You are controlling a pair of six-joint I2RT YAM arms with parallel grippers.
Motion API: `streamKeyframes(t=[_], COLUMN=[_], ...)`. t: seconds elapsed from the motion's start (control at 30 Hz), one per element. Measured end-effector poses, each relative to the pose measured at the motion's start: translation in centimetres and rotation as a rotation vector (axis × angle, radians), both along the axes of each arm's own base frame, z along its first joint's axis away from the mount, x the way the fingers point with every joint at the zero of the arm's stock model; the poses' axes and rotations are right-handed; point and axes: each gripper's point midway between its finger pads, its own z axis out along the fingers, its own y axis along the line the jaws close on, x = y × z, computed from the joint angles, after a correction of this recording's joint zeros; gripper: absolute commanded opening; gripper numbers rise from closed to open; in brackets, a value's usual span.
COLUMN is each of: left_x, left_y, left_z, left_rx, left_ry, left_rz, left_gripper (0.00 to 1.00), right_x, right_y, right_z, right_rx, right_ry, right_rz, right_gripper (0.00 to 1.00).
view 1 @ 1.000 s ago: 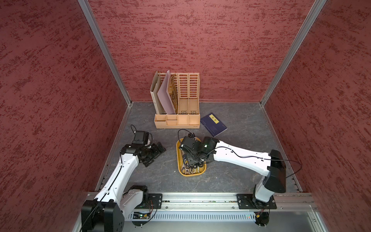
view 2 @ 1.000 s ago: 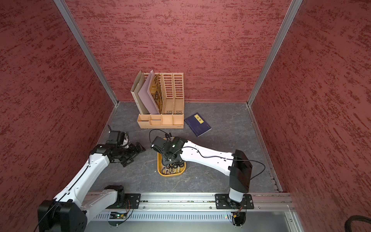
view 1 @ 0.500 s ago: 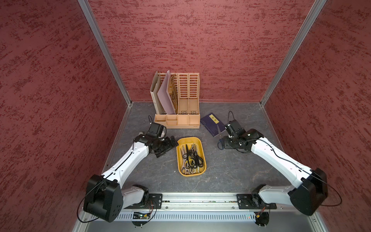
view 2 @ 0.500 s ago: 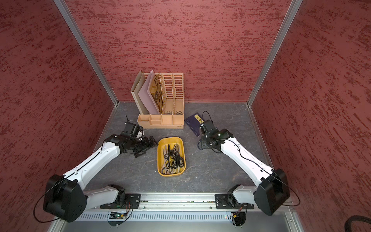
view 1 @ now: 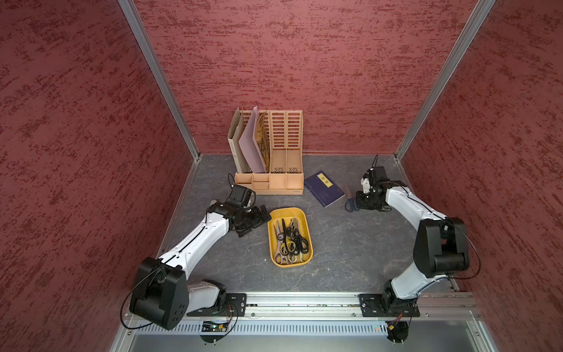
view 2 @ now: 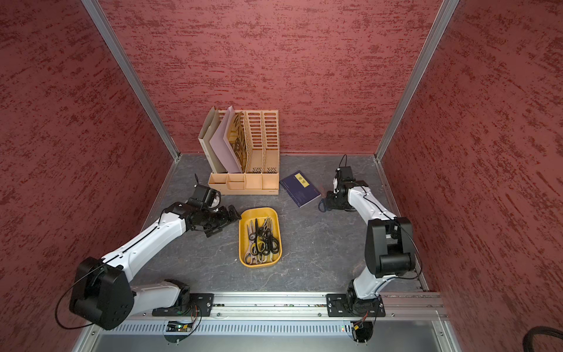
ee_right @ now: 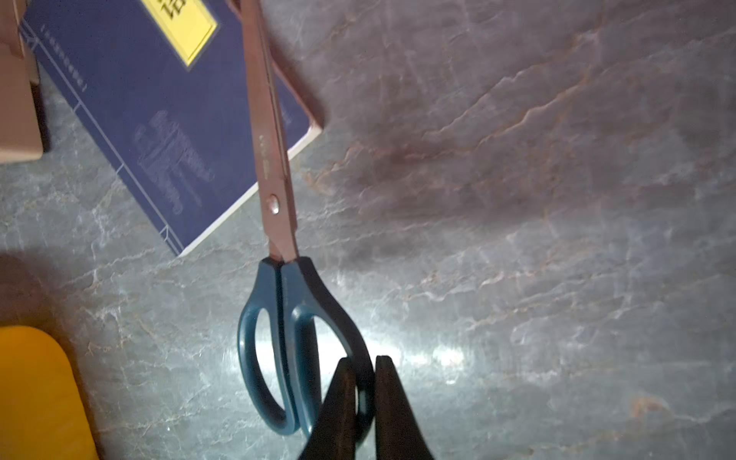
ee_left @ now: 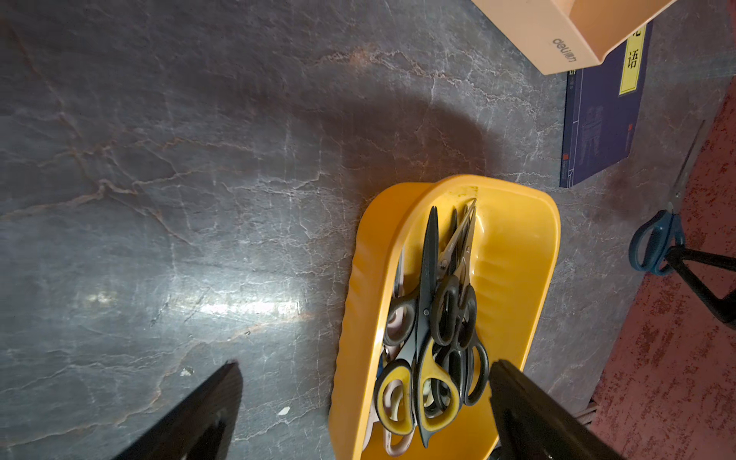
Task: Take the scissors out of the storage box
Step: Place the scissors at the center of the board.
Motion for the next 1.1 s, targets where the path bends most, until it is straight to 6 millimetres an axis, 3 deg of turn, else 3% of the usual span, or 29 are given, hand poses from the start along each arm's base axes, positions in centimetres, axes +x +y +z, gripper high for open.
streamKeyframes(t=[0.13,0.23,0.47,0.6,0.67,0.8,0.97,1.1], left_x=[0.3,0.5,0.8,1.1,1.2,1.2,1.1,1.3], left_y=[0.2,0.5,1.3,2.1,2.4,2.8,3.0,3.0], left_z=[-0.3,-0.4,-0.4,-0.5,-0.5,-0.6,-0.6,-0.4], left_rx=[0.006,0.017,0.043,0.056,0.058,0.063,0.067,0.069], left_ry=[-0.009,-0.013,-0.022,-0.023,-0.021,-0.013,-0.009,-0.017], left_rz=[0.023,0.036,0.065,0.091,0.101,0.113,0.112,0.106], left_gripper=[1.00,1.00,1.00,1.00,1.00,1.00,1.00,1.00], right_x=[3.9,6.0,6.6,6.4,6.6,6.7,6.7,6.6], right_y=[-2.1,-3.1,-3.8,-3.9,-4.0,-4.4,-5.1,-5.0], right_z=[-0.1,-1.2,-5.6,-7.0,-7.0,-6.9,-5.9,-2.0], right_rx=[0.033,0.046,0.038,0.038,0.032,0.012,-0.003,0.030], right_ry=[-0.040,-0.042,0.035,0.066,0.061,0.057,0.046,-0.009], right_rz=[-0.009,-0.007,0.021,0.024,0.019,-0.002,-0.058,-0.129], right_gripper=[0.03,0.04,0.04,0.05,0.11,0.33,0.37,0.39])
